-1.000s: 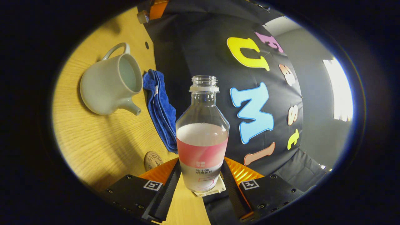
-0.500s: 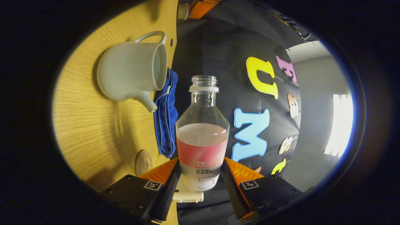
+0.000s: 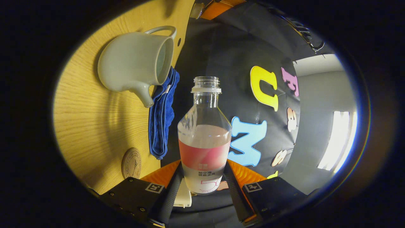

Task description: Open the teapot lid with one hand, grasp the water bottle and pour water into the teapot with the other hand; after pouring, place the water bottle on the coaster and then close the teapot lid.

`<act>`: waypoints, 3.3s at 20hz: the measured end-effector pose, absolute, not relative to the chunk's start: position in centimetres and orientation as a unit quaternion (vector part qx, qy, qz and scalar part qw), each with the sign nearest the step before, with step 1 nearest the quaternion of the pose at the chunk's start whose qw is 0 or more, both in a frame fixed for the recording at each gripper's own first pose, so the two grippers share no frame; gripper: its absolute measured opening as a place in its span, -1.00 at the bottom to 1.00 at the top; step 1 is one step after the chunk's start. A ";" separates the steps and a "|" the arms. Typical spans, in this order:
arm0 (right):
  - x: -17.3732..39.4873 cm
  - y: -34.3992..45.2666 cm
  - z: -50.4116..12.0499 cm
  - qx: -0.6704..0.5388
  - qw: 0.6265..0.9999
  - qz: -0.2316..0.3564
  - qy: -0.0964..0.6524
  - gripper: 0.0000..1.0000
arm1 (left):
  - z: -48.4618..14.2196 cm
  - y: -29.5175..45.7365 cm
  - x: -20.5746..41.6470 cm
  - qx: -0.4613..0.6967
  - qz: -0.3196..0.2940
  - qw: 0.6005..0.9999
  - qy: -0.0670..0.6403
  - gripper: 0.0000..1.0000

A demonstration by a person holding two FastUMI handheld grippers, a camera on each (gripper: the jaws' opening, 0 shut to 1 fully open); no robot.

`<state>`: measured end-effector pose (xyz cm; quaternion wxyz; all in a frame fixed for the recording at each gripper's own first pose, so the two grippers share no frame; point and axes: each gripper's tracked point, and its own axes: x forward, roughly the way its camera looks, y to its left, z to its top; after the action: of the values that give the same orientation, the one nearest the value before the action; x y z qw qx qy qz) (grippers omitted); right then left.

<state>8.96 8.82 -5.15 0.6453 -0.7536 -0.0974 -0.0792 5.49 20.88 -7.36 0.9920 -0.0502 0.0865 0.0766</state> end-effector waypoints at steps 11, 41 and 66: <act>9.3 9.0 -4.9 -0.779 0.610 -0.077 -0.124 0.53 | -7.6 20.7 5.6 -0.049 0.073 0.992 0.092 -0.67; 9.8 9.1 -4.0 -0.801 0.572 -0.089 -0.154 0.53 | -8.6 19.7 5.8 -0.041 0.059 0.991 0.109 -0.67; 9.2 9.9 -3.9 -0.823 0.530 -0.096 -0.182 0.53 | -8.6 19.1 5.7 -0.039 0.051 0.991 0.113 -0.67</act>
<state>9.18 9.88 -3.85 0.5300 -0.8226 -0.1825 -0.0958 5.70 19.15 -8.63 0.9914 -0.0390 0.1135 0.0515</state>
